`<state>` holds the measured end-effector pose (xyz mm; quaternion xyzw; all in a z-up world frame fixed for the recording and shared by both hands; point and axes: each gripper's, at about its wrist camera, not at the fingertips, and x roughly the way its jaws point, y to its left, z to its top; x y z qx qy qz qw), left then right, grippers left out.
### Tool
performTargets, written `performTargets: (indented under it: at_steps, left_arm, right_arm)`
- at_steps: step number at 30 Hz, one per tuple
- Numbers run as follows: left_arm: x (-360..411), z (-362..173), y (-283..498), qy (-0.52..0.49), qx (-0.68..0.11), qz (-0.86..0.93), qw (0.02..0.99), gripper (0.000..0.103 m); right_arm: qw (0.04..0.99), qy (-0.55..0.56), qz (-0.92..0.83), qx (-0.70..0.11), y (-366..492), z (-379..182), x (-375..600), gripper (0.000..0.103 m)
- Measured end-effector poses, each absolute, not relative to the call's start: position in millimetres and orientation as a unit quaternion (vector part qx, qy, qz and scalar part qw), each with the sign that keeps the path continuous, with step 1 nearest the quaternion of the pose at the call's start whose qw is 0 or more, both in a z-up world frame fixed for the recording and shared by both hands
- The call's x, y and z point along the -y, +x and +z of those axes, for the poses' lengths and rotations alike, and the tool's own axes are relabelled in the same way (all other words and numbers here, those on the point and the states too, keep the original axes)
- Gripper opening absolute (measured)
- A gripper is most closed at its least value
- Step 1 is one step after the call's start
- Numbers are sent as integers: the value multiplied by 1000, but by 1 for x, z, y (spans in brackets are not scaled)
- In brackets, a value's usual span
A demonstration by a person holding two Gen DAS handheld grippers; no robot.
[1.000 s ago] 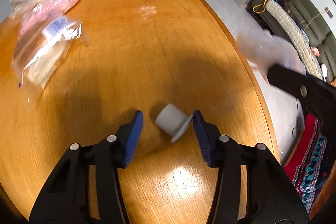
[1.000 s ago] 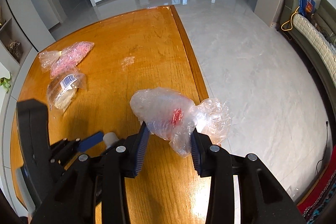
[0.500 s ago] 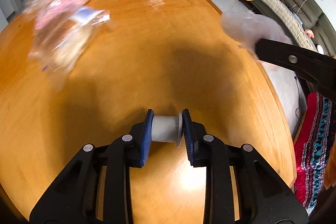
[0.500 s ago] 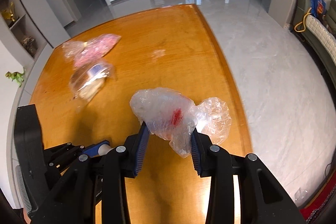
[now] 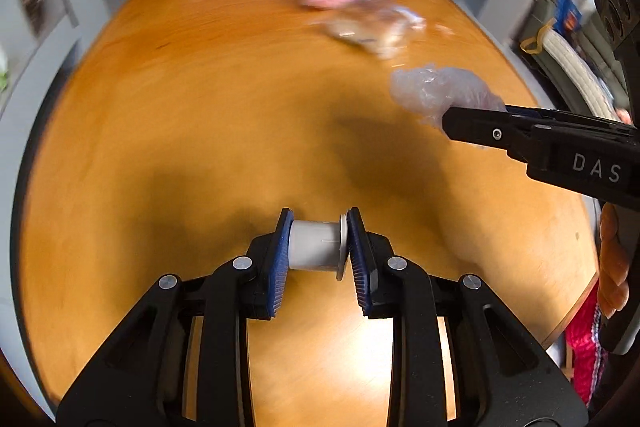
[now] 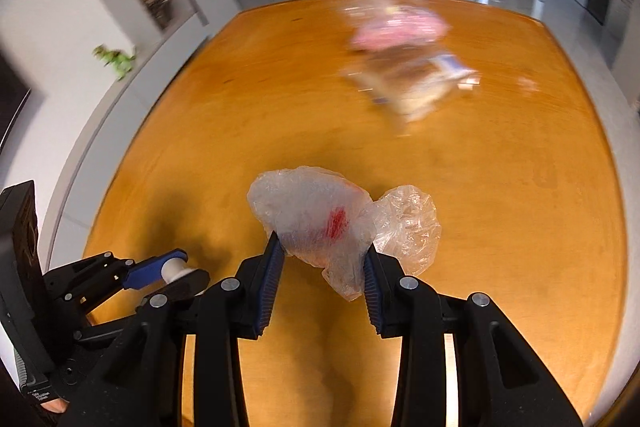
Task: Collect trash
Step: 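Carry the bag and spool to the black trash bag and open both tools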
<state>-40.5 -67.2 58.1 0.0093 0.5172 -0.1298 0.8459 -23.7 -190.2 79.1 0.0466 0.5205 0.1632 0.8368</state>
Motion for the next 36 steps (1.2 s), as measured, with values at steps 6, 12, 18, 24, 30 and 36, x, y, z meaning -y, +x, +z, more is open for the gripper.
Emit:
performTargets:
  at_steps: [6, 12, 18, 24, 30, 36]
  left_arm:
    - [-38, 59, -102, -27, -505, -56, 861, 27]
    - [-127, 63, -168, -59, -491, 20, 869, 27]
    - [-199, 52, -232, -96, -485, 92, 865, 27]
    - [-265, 30, -296, -138, -484, 185, 844, 27]
    - [-313, 11, -346, -194, -481, 247, 819, 27]
    - [-340, -1, -386, -220, -487, 300, 790, 67]
  right_arm:
    - [811, -2, 260, -525, -57, 74, 72, 39]
    - [776, -54, 342, -528, -95, 72, -29, 39]
    - [731, -109, 415, -531, -141, 63, -122, 39]
    - [683, -157, 483, -526, -193, 56, -202, 39]
    - [642, -182, 516, -537, -231, 40, -266, 39]
    - [626, -198, 494, -569, -244, 21, -309, 77]
